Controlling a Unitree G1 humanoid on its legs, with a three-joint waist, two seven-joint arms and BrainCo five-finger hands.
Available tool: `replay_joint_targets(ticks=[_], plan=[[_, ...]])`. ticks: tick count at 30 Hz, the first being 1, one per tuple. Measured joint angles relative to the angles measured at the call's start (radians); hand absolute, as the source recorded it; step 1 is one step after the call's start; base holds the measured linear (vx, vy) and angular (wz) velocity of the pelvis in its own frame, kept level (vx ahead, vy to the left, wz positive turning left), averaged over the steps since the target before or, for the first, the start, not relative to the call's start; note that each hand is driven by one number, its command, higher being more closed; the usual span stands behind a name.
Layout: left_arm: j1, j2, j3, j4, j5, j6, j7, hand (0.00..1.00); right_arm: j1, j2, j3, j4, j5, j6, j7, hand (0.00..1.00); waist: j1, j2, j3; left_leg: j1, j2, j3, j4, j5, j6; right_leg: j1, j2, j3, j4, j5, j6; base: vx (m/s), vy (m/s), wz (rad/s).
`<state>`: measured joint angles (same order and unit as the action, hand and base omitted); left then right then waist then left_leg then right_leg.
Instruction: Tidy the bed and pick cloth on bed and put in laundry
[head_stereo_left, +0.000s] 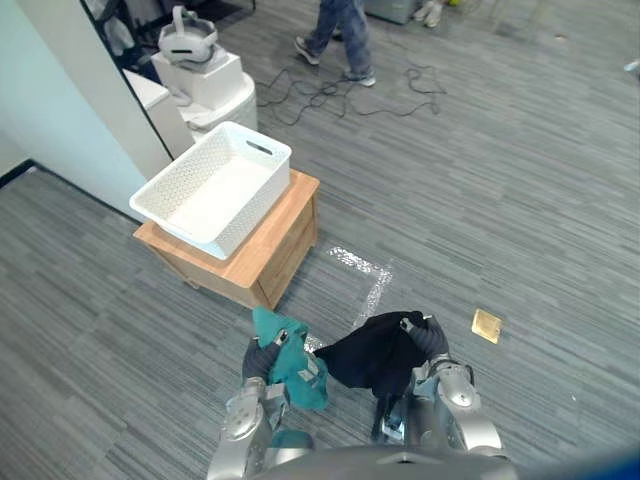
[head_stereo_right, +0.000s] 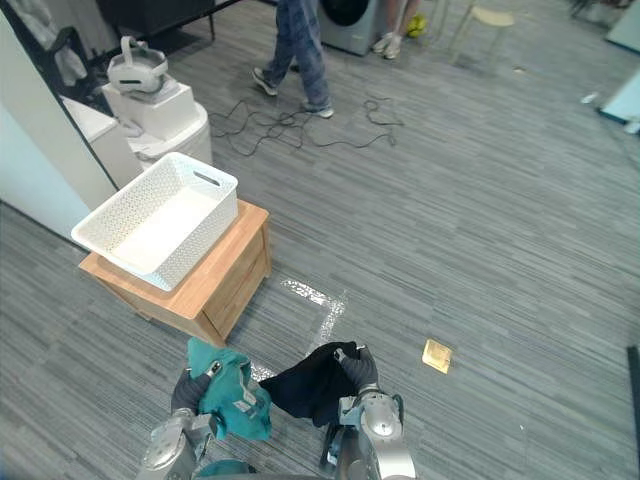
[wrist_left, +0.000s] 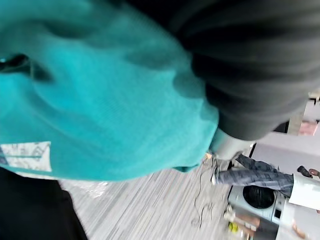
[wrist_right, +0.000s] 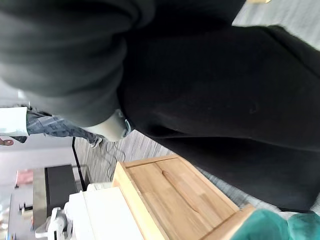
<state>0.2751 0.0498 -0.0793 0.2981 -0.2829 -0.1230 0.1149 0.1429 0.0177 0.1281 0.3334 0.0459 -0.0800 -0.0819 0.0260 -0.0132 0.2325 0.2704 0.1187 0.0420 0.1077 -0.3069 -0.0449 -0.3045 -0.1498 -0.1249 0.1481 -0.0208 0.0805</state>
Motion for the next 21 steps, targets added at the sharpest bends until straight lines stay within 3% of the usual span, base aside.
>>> replay_joint_targets(ticks=[1, 2, 3, 4, 6, 8, 10, 11, 13, 17, 18, 20, 21], plan=[[0.009, 0.002, 0.0, 0.007, 0.001, 0.0, 0.0, 1.0, 0.002, -0.003, -0.001, -0.012, 0.0, 0.001, 0.0, 1.0, -0.01, -0.005, -0.004, 0.041, 0.02, -0.011, 0.005, -0.053, -0.037, -0.003, -0.006, 0.029, 0.029, 0.05, 0.028, 0.6, -0.478, 0.73], [0.011, -0.009, 0.0, 0.031, 0.002, 0.0, 0.0, 1.0, 0.0, -0.017, -0.002, -0.016, 0.0, 0.002, 0.0, 1.0, -0.009, 0.042, -0.004, 0.058, 0.072, -0.027, 0.04, -0.081, -0.054, -0.01, 0.03, 0.022, 0.127, 0.079, 0.015, 0.61, -0.482, 0.67], [0.011, -0.02, -0.003, 0.04, 0.002, 0.0, -0.001, 1.0, 0.0, -0.032, -0.002, -0.018, 0.0, 0.003, -0.001, 1.0, -0.009, 0.059, -0.006, 0.055, 0.087, -0.026, 0.065, -0.078, -0.051, -0.016, 0.042, 0.021, 0.167, 0.065, -0.003, 0.52, -0.394, 0.49], [0.02, -0.044, 0.0, 0.043, 0.002, -0.001, -0.002, 1.0, 0.0, -0.054, -0.003, -0.029, 0.0, 0.009, 0.002, 1.0, -0.009, 0.083, -0.018, 0.018, 0.114, -0.028, 0.128, -0.045, -0.045, -0.031, 0.047, -0.01, 0.224, 0.01, -0.033, 0.44, -0.347, 0.49], [0.021, -0.055, 0.003, 0.043, 0.002, -0.002, -0.002, 1.0, 0.001, -0.057, -0.002, -0.042, 0.0, 0.009, 0.002, 1.0, -0.015, 0.092, -0.02, -0.059, 0.134, -0.052, 0.252, 0.033, -0.036, -0.017, 0.05, -0.046, 0.243, -0.035, -0.057, 0.51, -0.417, 0.5], [0.024, -0.078, 0.024, 0.043, 0.0, -0.002, -0.002, 1.0, 0.002, -0.062, 0.016, -0.037, 0.006, 0.009, 0.009, 1.0, -0.008, 0.114, 0.001, -0.196, 0.191, -0.074, 0.572, 0.18, -0.049, 0.116, 0.091, -0.106, 0.156, -0.066, -0.084, 0.46, -0.32, 0.43], [0.03, -0.086, 0.021, 0.04, -0.004, -0.003, -0.005, 1.0, 0.007, -0.068, 0.024, -0.037, 0.018, 0.009, 0.008, 1.0, -0.005, 0.114, 0.014, -0.285, 0.22, -0.017, 0.784, 0.175, -0.04, 0.233, 0.1, -0.148, 0.09, -0.082, -0.109, 0.4, -0.222, 0.46], [0.03, -0.087, 0.021, 0.039, -0.006, -0.004, -0.007, 1.0, 0.007, -0.069, 0.025, -0.037, 0.022, 0.007, 0.008, 1.0, 0.002, 0.107, 0.021, -0.328, 0.242, 0.099, 0.842, 0.156, -0.005, 0.29, 0.098, -0.164, 0.048, -0.088, -0.117, 0.32, -0.167, 0.43], [0.03, -0.091, 0.023, 0.035, -0.012, -0.004, -0.009, 1.0, 0.0, -0.081, 0.022, -0.038, 0.023, 0.005, 0.005, 1.0, 0.013, 0.11, 0.02, -0.386, 0.244, 0.246, 0.85, 0.104, 0.042, 0.355, 0.092, -0.173, 0.002, -0.1, -0.118, 0.28, -0.083, 0.29], [0.05, -0.107, 0.041, -0.009, -0.012, -0.005, -0.028, 1.0, -0.03, -0.097, 0.018, -0.036, 0.023, 0.009, 0.003, 1.0, 0.035, 0.108, 0.022, -0.486, 0.141, 0.372, 0.62, 0.043, 0.016, 0.406, 0.046, -0.234, -0.031, -0.12, -0.093, 0.33, 0.06, 0.41], [0.051, -0.108, 0.044, -0.012, -0.012, -0.005, -0.029, 1.0, -0.031, -0.1, 0.011, -0.036, 0.023, 0.009, 0.003, 1.0, 0.038, 0.106, 0.022, -0.493, 0.107, 0.412, 0.512, 0.047, 0.011, 0.439, 0.027, -0.267, -0.046, -0.121, -0.065, 0.34, 0.133, 0.73], [0.06, -0.108, 0.046, -0.026, -0.012, -0.005, -0.031, 1.0, -0.032, -0.104, -0.004, -0.037, 0.022, 0.009, 0.003, 1.0, 0.04, 0.106, 0.022, -0.487, 0.076, 0.498, 0.349, 0.095, 0.018, 0.484, 0.006, -0.312, -0.052, -0.142, -0.022, 0.34, 0.162, 0.75], [0.081, -0.114, 0.05, -0.05, -0.012, -0.005, -0.032, 1.0, -0.032, -0.114, -0.002, -0.037, 0.022, 0.009, 0.006, 1.0, 0.046, 0.12, 0.013, -0.474, 0.075, 0.554, 0.25, 0.21, 0.089, 0.511, 0.012, -0.326, -0.048, -0.166, 0.018, 0.48, 0.234, 0.66]])
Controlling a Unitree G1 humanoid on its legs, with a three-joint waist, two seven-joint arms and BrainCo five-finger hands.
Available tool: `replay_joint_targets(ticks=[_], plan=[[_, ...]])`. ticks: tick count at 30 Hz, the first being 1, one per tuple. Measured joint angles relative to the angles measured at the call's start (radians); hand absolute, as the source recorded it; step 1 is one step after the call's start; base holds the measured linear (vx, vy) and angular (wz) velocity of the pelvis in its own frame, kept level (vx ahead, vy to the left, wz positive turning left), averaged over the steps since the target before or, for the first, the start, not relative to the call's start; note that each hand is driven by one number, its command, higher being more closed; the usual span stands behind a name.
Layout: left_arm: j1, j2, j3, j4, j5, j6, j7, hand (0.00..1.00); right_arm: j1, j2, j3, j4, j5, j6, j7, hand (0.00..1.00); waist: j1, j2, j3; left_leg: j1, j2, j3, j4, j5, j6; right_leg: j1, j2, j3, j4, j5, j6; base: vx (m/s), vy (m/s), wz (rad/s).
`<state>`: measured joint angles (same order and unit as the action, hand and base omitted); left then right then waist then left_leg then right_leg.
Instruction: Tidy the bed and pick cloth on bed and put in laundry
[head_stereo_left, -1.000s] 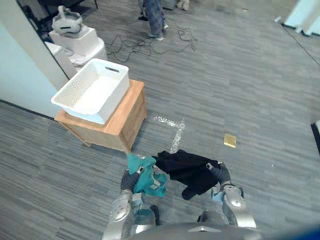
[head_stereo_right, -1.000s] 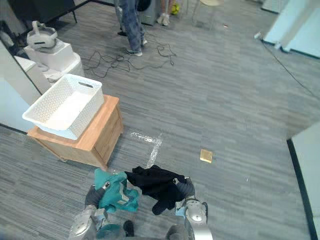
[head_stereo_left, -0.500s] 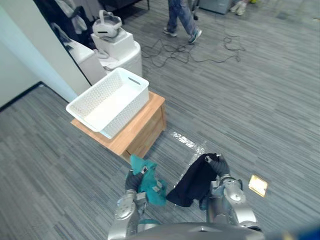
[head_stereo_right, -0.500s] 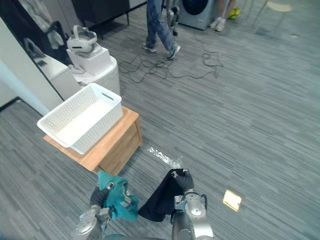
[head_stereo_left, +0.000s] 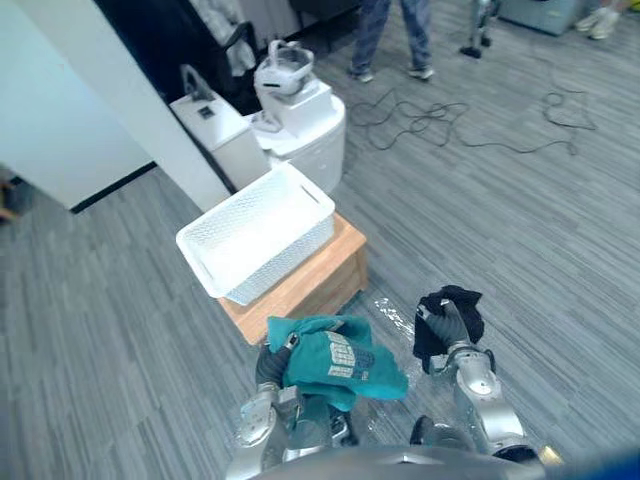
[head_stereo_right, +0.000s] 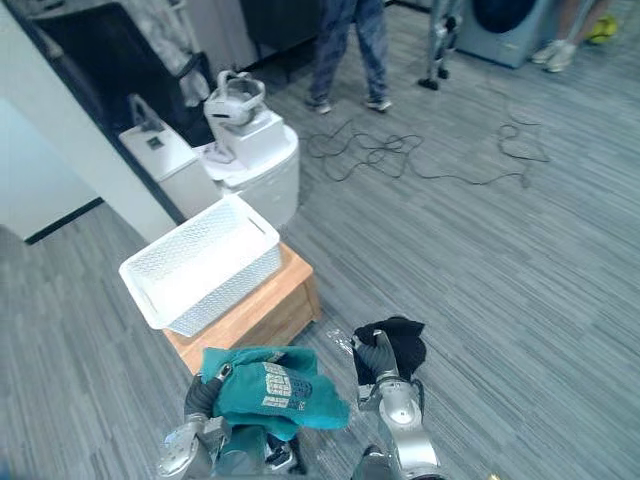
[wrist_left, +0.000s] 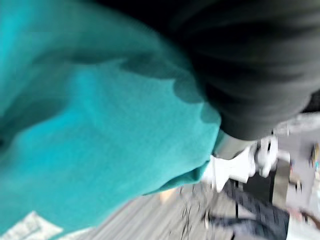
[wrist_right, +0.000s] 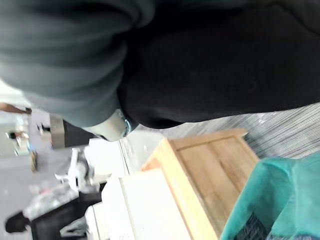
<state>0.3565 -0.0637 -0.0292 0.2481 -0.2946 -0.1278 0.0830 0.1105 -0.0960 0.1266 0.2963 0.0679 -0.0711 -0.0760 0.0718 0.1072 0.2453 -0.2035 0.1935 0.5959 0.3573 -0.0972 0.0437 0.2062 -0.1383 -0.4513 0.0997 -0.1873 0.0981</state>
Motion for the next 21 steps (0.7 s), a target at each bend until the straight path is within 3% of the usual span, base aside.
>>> replay_joint_targets(ticks=[1, 3, 5, 6, 7, 9, 11, 15, 18, 20, 21], plan=[[0.003, -0.008, 0.025, -0.003, 0.0, 0.0, -0.001, 1.0, -0.014, 0.007, 0.002, 0.007, -0.001, 0.009, 0.001, 1.0, 0.005, -0.031, 0.003, 0.02, -0.039, 0.009, 0.005, -0.024, 0.063, 0.028, -0.03, -0.004, 0.005, -0.016, 0.023, 0.48, 0.24, 0.63], [0.016, -0.009, 0.055, -0.019, 0.0, 0.002, 0.002, 1.0, -0.036, 0.022, 0.008, -0.004, -0.001, 0.01, 0.005, 1.0, 0.012, -0.068, 0.002, 0.023, -0.076, 0.024, 0.005, -0.055, 0.101, 0.04, -0.057, -0.004, 0.002, -0.014, 0.03, 0.36, 0.186, 0.53], [0.022, -0.01, 0.079, -0.03, 0.004, 0.013, 0.002, 1.0, -0.077, 0.039, 0.005, -0.007, -0.004, 0.01, 0.017, 1.0, 0.036, -0.107, 0.001, 0.067, -0.138, 0.009, -0.037, -0.086, 0.105, 0.044, -0.109, 0.002, 0.08, -0.011, 0.038, 0.4, 0.211, 0.46], [0.025, -0.007, 0.081, -0.03, 0.006, 0.016, 0.002, 1.0, -0.084, 0.043, 0.006, -0.007, -0.004, 0.01, 0.021, 1.0, 0.036, -0.109, 0.001, 0.087, -0.155, -0.005, -0.058, -0.09, 0.103, 0.04, -0.124, 0.002, 0.135, -0.008, 0.041, 0.36, 0.208, 0.5], [0.03, -0.005, 0.078, -0.031, 0.012, 0.017, -0.001, 1.0, -0.093, 0.049, 0.017, -0.007, -0.004, 0.009, 0.028, 1.0, 0.03, -0.111, 0.0, 0.134, -0.185, -0.033, -0.101, -0.097, 0.092, -0.002, -0.168, 0.013, 0.308, -0.001, 0.046, 0.34, 0.201, 0.58], [0.027, 0.0, 0.069, -0.037, 0.013, 0.028, -0.002, 1.0, -0.093, 0.055, 0.047, -0.007, -0.014, 0.004, 0.034, 1.0, 0.014, -0.122, -0.005, 0.198, -0.225, -0.106, -0.156, -0.102, 0.085, -0.157, -0.232, 0.107, 0.718, 0.05, 0.007, 0.35, 0.125, 0.97], [0.029, 0.035, 0.05, -0.037, 0.014, 0.031, 0.003, 1.0, -0.09, 0.081, 0.084, -0.014, -0.014, 0.004, 0.035, 1.0, -0.017, -0.122, -0.005, 0.263, -0.232, -0.196, -0.19, -0.101, 0.083, -0.294, -0.216, 0.175, 0.934, 0.001, -0.014, 0.36, 0.023, 1.21], [0.016, 0.058, 0.035, -0.038, 0.013, 0.031, 0.005, 1.0, -0.096, 0.085, 0.115, -0.085, -0.013, 0.002, 0.035, 1.0, -0.029, -0.123, -0.007, 0.296, -0.224, -0.294, -0.2, -0.1, 0.081, -0.389, -0.212, 0.179, 0.771, -0.066, -0.048, 0.32, -0.081, 0.99], [0.001, 0.063, 0.032, -0.037, 0.01, 0.029, 0.008, 1.0, -0.139, 0.08, 0.127, -0.086, -0.01, -0.002, 0.035, 1.0, -0.024, -0.119, -0.008, 0.29, -0.182, -0.365, -0.183, -0.119, 0.029, -0.415, -0.151, 0.215, 0.43, -0.05, -0.03, 0.26, -0.26, 0.74], [-0.001, 0.079, 0.035, -0.036, 0.01, 0.029, 0.011, 1.0, -0.148, 0.079, 0.136, -0.086, -0.01, -0.003, 0.034, 1.0, -0.023, -0.134, -0.017, 0.291, -0.164, -0.389, -0.16, -0.143, -0.024, -0.399, -0.121, 0.26, 0.234, 0.068, -0.034, 0.21, -0.299, 0.52], [0.001, 0.09, 0.043, -0.02, 0.01, 0.028, 0.011, 1.0, -0.149, 0.078, 0.15, -0.087, -0.01, -0.003, 0.033, 1.0, -0.023, -0.148, -0.028, 0.292, -0.155, -0.395, -0.145, -0.168, -0.067, -0.384, -0.12, 0.282, 0.187, 0.148, 0.024, 0.22, -0.347, 0.37]])
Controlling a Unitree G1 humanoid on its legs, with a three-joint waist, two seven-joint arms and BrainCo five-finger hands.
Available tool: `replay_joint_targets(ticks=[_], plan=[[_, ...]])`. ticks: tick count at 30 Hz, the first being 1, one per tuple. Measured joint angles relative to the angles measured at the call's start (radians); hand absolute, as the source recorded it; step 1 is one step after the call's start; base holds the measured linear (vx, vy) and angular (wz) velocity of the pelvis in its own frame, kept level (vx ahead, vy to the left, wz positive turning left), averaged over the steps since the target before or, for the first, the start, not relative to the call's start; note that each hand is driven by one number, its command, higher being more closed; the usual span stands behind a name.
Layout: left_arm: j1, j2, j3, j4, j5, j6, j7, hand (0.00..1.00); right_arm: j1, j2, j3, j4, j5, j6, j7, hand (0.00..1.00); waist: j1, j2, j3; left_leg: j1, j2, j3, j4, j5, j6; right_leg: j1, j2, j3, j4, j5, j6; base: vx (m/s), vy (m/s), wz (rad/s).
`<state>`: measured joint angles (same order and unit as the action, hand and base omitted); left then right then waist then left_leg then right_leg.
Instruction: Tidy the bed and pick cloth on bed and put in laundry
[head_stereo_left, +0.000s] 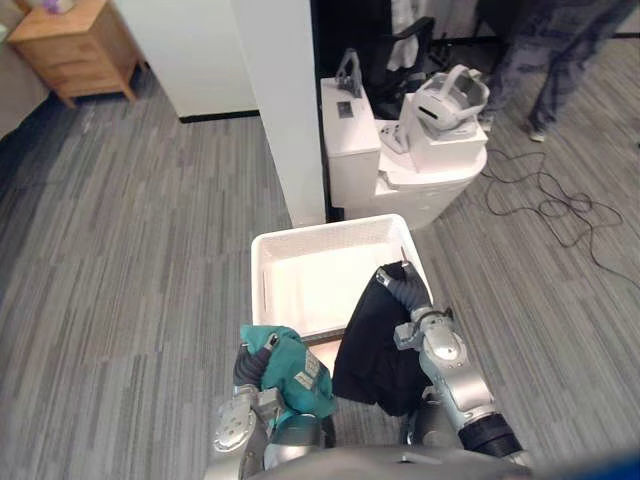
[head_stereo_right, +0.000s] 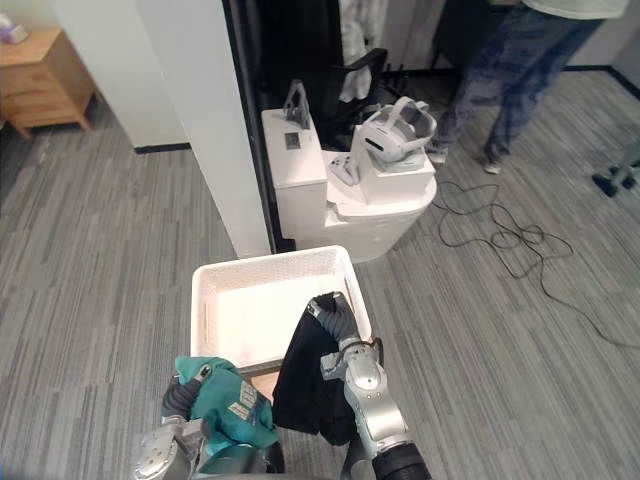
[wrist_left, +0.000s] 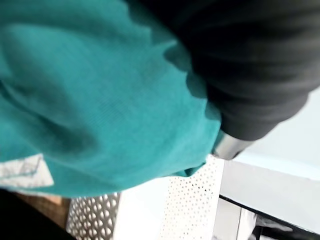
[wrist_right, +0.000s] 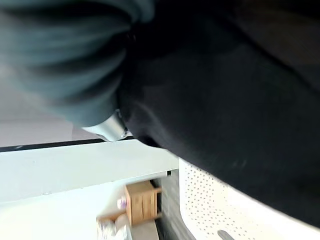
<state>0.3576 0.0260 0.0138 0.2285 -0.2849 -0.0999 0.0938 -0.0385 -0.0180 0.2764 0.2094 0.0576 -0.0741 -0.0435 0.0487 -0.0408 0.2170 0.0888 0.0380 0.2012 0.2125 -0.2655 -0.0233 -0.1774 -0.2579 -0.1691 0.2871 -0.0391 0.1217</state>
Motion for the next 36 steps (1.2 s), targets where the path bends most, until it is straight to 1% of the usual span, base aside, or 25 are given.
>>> replay_joint_targets(ticks=[1, 2, 3, 4, 5, 6, 8, 10, 11, 14, 18, 20, 24, 27, 29, 31, 32, 36], plan=[[0.0, -0.024, 0.008, 0.01, 0.0, 0.002, 0.0, 1.0, 0.001, -0.03, 0.006, -0.015, -0.002, 0.002, -0.001, 1.0, 0.007, 0.033, -0.015, -0.003, 0.042, 0.018, 0.0, -0.002, -0.028, 0.028, 0.037, -0.026, -0.031, 0.0, -0.007, 0.26, -0.394, 0.33], [0.002, -0.037, 0.005, 0.01, 0.001, 0.002, -0.001, 1.0, 0.005, -0.045, 0.005, -0.036, -0.005, 0.003, -0.004, 1.0, 0.002, 0.047, -0.021, -0.001, 0.061, 0.033, -0.003, -0.001, -0.03, 0.043, 0.052, -0.042, -0.05, 0.001, -0.01, 0.2, -0.234, 0.26], [0.006, -0.065, 0.006, 0.011, 0.001, 0.001, -0.001, 1.0, 0.003, -0.063, -0.004, -0.084, -0.012, 0.004, -0.014, 1.0, -0.001, 0.063, -0.03, 0.011, 0.085, 0.048, -0.024, 0.01, -0.05, 0.055, 0.075, -0.058, -0.072, 0.009, -0.025, 0.18, -0.168, 0.13], [0.004, -0.083, 0.007, 0.012, 0.001, 0.001, -0.001, 1.0, -0.007, -0.07, -0.028, -0.149, -0.031, 0.005, -0.029, 1.0, 0.001, 0.063, -0.03, 0.031, 0.097, 0.065, -0.055, 0.03, -0.069, 0.071, 0.091, -0.06, -0.093, 0.014, -0.032, 0.16, -0.146, 0.05], [0.003, -0.089, 0.007, 0.011, 0.001, 0.001, -0.001, 1.0, -0.014, -0.071, -0.038, -0.186, -0.04, 0.005, -0.035, 1.0, -0.001, 0.063, -0.031, 0.037, 0.101, 0.069, -0.069, 0.036, -0.072, 0.084, 0.1, -0.063, -0.11, 0.019, -0.039, 0.09, -0.116, -0.08], [0.003, -0.088, 0.006, 0.012, 0.0, 0.0, -0.003, 1.0, -0.048, -0.075, -0.053, -0.249, -0.043, 0.004, -0.048, 1.0, -0.002, 0.063, -0.032, 0.053, 0.11, 0.071, -0.084, 0.042, -0.079, 0.108, 0.115, -0.065, -0.145, 0.033, -0.044, 0.06, -0.076, -0.11], [-0.001, -0.086, 0.008, 0.022, -0.001, -0.001, -0.003, 1.0, -0.165, -0.082, -0.077, -0.321, -0.043, -0.005, -0.073, 1.0, -0.003, 0.054, -0.04, 0.068, 0.116, 0.09, -0.096, 0.045, -0.079, 0.152, 0.135, -0.062, -0.239, 0.081, -0.043, 0.02, -0.033, -0.17], [-0.004, -0.085, 0.008, 0.037, -0.01, 0.0, -0.004, 1.0, -0.242, -0.084, -0.086, -0.339, -0.043, -0.02, -0.081, 1.0, -0.002, 0.046, -0.053, 0.068, 0.113, 0.093, -0.105, 0.046, -0.079, 0.172, 0.142, -0.061, -0.297, 0.115, -0.042, -0.01, 0.013, -0.09], [-0.004, -0.085, 0.006, 0.044, -0.011, 0.0, -0.004, 1.0, -0.309, -0.089, -0.087, -0.345, -0.043, -0.034, -0.086, 1.0, -0.002, 0.033, -0.062, 0.068, 0.107, 0.094, -0.106, 0.05, -0.077, 0.188, 0.143, -0.061, -0.344, 0.143, -0.041, -0.01, 0.004, -0.04], [-0.008, -0.082, 0.005, 0.062, -0.021, 0.0, -0.007, 1.0, -0.41, -0.111, -0.085, -0.344, -0.043, -0.038, -0.092, 1.0, 0.003, 0.026, -0.067, 0.07, 0.101, 0.094, -0.106, 0.052, -0.075, 0.206, 0.142, -0.061, -0.381, 0.169, -0.039, -0.02, -0.009, 0.0], [-0.011, -0.08, 0.005, 0.074, -0.052, 0.0, -0.007, 1.0, -0.499, -0.166, -0.086, -0.342, -0.043, -0.043, -0.116, 1.0, 0.001, 0.027, -0.072, 0.071, 0.1, 0.094, -0.121, 0.065, -0.081, 0.207, 0.142, -0.063, -0.381, 0.173, -0.039, -0.05, -0.026, 0.01], [-0.014, -0.078, 0.005, 0.082, -0.06, 0.0, -0.006, 1.0, -0.536, -0.193, -0.084, -0.336, -0.041, -0.043, -0.127, 1.0, 0.001, 0.027, -0.083, 0.082, 0.1, 0.093, -0.146, 0.081, -0.083, 0.208, 0.144, -0.066, -0.381, 0.174, -0.041, -0.05, -0.045, 0.04], [-0.032, -0.075, 0.004, 0.12, -0.086, 0.0, -0.004, 1.0, -0.626, -0.198, -0.06, -0.29, -0.04, -0.044, -0.136, 1.0, -0.001, 0.024, -0.092, 0.088, 0.1, 0.095, -0.158, 0.094, -0.083, 0.208, 0.146, -0.067, -0.382, 0.182, -0.047, -0.06, -0.035, -0.01], [-0.037, -0.062, -0.002, 0.12, -0.09, -0.001, -0.001, 1.0, -0.69, -0.196, -0.013, -0.252, -0.041, -0.052, -0.137, 1.0, 0.001, 0.013, -0.1, 0.086, 0.1, 0.098, -0.157, 0.1, -0.081, 0.205, 0.147, -0.067, -0.383, 0.186, -0.052, -0.09, -0.038, -0.03], [-0.042, -0.054, -0.012, 0.121, -0.096, -0.001, -0.001, 1.0, -0.718, -0.187, 0.017, -0.23, -0.041, -0.054, -0.136, 1.0, 0.005, 0.006, -0.104, 0.082, 0.1, 0.098, -0.157, 0.104, -0.081, 0.202, 0.147, -0.067, -0.383, 0.188, -0.055, -0.07, -0.027, -0.02], [-0.063, -0.048, -0.012, 0.148, -0.097, -0.003, -0.001, 1.0, -0.723, -0.166, 0.031, -0.207, -0.042, -0.054, -0.136, 1.0, 0.019, -0.002, -0.111, 0.074, 0.101, 0.098, -0.157, 0.106, -0.081, 0.197, 0.147, -0.067, -0.384, 0.188, -0.055, -0.07, -0.028, 0.01], [-0.066, -0.046, -0.012, 0.155, -0.097, -0.003, 0.0, 1.0, -0.723, -0.155, 0.034, -0.199, -0.042, -0.054, -0.136, 1.0, 0.02, -0.004, -0.114, 0.069, 0.1, 0.098, -0.157, 0.108, -0.082, 0.193, 0.147, -0.068, -0.384, 0.189, -0.055, -0.06, -0.02, 0.0], [-0.066, -0.041, -0.01, 0.159, -0.097, -0.003, 0.0, 1.0, -0.724, -0.073, 0.088, -0.118, -0.043, -0.054, -0.131, 1.0, 0.021, -0.004, -0.114, 0.064, 0.101, 0.097, -0.16, 0.115, -0.084, 0.186, 0.148, -0.07, -0.384, 0.19, -0.057, -0.02, -0.009, 0.0]])
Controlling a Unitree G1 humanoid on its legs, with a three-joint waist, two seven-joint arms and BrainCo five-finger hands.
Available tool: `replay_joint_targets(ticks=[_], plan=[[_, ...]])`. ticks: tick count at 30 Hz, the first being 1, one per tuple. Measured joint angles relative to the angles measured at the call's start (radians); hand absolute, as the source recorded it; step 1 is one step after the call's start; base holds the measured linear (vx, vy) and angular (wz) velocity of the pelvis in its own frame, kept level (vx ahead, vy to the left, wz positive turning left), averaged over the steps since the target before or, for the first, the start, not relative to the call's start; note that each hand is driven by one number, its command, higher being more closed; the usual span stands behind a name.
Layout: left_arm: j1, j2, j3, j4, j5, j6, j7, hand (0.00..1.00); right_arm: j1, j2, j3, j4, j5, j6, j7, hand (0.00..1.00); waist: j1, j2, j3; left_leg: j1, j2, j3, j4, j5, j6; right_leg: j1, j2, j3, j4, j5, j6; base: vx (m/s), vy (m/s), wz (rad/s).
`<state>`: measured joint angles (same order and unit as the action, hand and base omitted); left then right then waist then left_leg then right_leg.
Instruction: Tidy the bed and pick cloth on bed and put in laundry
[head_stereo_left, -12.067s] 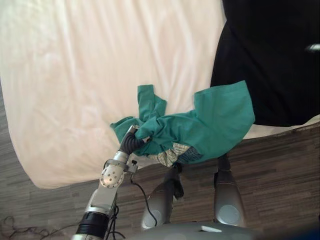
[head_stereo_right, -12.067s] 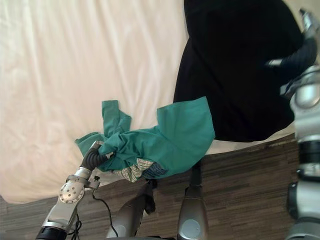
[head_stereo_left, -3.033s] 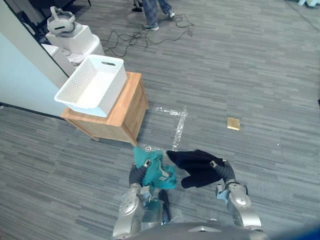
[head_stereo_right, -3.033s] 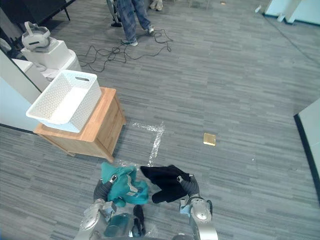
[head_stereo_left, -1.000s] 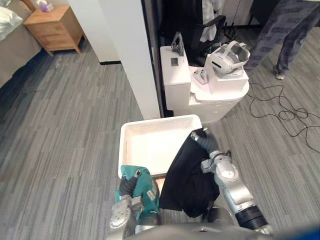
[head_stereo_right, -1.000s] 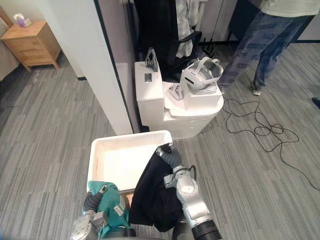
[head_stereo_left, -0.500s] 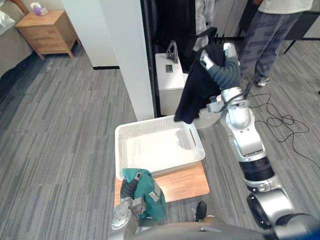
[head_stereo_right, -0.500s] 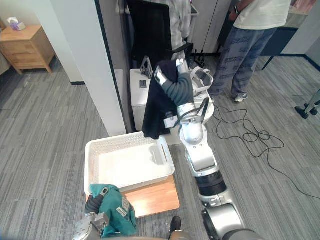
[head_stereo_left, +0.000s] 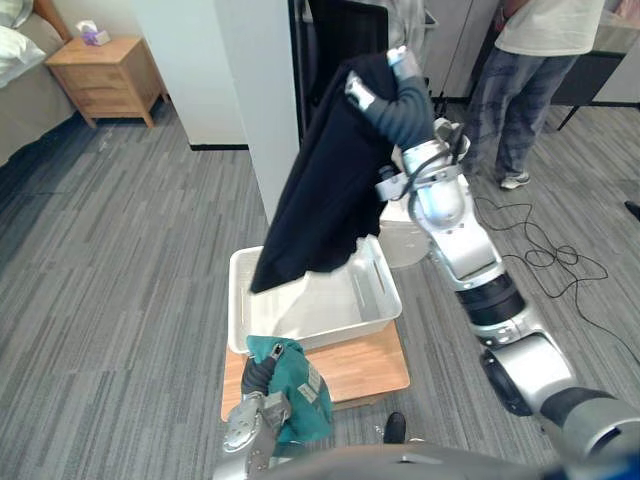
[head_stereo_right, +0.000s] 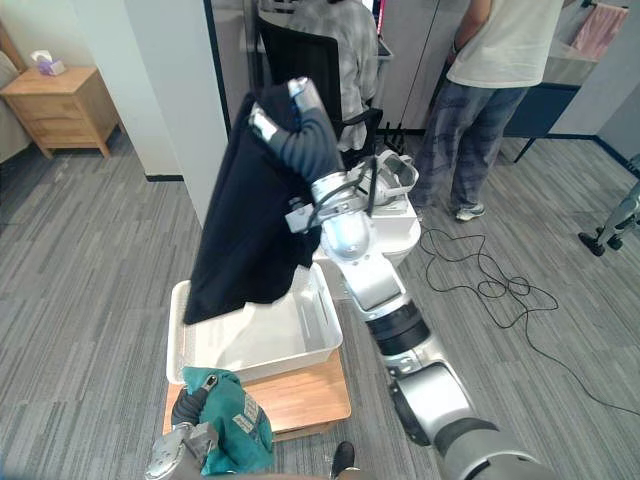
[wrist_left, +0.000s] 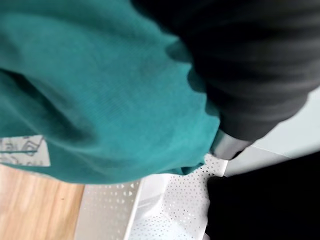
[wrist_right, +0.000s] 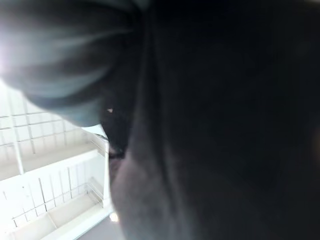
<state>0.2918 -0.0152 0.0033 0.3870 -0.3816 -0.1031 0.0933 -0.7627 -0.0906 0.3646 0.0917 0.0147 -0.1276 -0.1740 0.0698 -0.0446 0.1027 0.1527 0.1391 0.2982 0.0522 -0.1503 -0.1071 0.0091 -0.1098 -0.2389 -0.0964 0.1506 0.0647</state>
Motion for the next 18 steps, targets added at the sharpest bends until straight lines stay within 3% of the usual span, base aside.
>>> replay_joint_targets(ticks=[8, 12, 18], plan=[[-0.008, -0.005, 0.016, 0.031, 0.001, 0.0, 0.001, 1.0, 0.185, 0.145, 0.138, 0.169, -0.031, 0.006, 0.053, 1.0, 0.006, -0.002, 0.001, -0.031, 0.0, -0.034, 0.001, 0.005, 0.0, -0.013, -0.005, -0.035, 0.0, 0.0, 0.0, 0.01, 0.007, 0.13], [-0.009, -0.002, 0.016, 0.031, 0.001, 0.0, 0.0, 1.0, 0.193, 0.158, 0.131, 0.253, -0.062, 0.028, 0.055, 1.0, 0.02, -0.003, 0.005, -0.034, 0.0, -0.035, 0.0, 0.005, 0.0, -0.016, -0.005, -0.034, 0.0, 0.001, 0.0, 0.01, 0.004, 0.01], [-0.019, 0.001, 0.017, 0.031, 0.002, -0.001, 0.0, 1.0, 0.227, 0.163, 0.027, 0.376, -0.117, 0.035, 0.031, 1.0, 0.031, -0.005, 0.048, -0.061, -0.002, -0.041, 0.006, 0.007, 0.0, -0.037, -0.008, -0.033, 0.0, 0.005, 0.0, -0.01, 0.001, 0.02]])
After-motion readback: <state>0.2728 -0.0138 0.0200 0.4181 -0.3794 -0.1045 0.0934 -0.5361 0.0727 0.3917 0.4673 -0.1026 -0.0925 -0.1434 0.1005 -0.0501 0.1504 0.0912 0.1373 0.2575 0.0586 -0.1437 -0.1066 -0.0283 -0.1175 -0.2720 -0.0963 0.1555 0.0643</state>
